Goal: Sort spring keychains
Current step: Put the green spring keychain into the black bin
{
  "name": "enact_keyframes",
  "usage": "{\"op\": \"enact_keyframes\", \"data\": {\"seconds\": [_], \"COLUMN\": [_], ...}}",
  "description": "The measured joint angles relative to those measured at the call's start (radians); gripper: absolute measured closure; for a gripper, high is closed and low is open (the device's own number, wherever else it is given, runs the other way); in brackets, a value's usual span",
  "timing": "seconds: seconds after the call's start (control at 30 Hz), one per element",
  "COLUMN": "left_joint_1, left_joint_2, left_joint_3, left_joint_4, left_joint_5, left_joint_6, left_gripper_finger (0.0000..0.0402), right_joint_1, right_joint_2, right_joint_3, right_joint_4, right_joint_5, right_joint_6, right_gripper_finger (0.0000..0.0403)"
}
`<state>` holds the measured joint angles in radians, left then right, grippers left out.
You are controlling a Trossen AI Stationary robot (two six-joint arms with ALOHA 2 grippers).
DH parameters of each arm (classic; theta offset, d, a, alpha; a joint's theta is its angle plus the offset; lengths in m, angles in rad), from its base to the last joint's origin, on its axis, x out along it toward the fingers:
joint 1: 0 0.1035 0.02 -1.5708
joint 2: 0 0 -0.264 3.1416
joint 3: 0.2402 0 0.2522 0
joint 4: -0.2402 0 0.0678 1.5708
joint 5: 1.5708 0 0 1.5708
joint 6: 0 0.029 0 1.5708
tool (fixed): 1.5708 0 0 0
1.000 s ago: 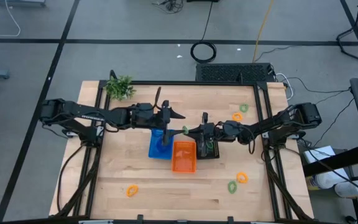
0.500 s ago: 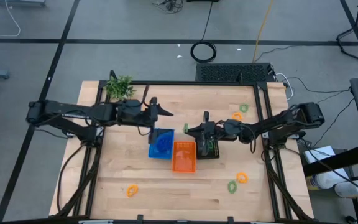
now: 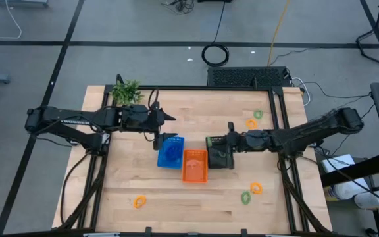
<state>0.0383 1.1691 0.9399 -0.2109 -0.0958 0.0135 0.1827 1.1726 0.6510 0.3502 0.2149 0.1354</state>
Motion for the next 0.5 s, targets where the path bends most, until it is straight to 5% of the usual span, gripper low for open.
{"op": "enact_keyframes", "data": {"seconds": [0.5], "left_joint_1": [0.002], "left_joint_2": [-0.012], "left_joint_3": [-0.017], "left_joint_4": [0.006], "left_joint_5": [-0.050], "left_joint_6": [0.010], "left_gripper_finger": [0.0094], "right_joint_1": [0.094], "right_joint_2": [-0.086], "right_joint_3": [0.000], "right_joint_4": [-0.334], "right_joint_5": [0.046], "right_joint_6": [0.131], "right_gripper_finger": [0.0403]}}
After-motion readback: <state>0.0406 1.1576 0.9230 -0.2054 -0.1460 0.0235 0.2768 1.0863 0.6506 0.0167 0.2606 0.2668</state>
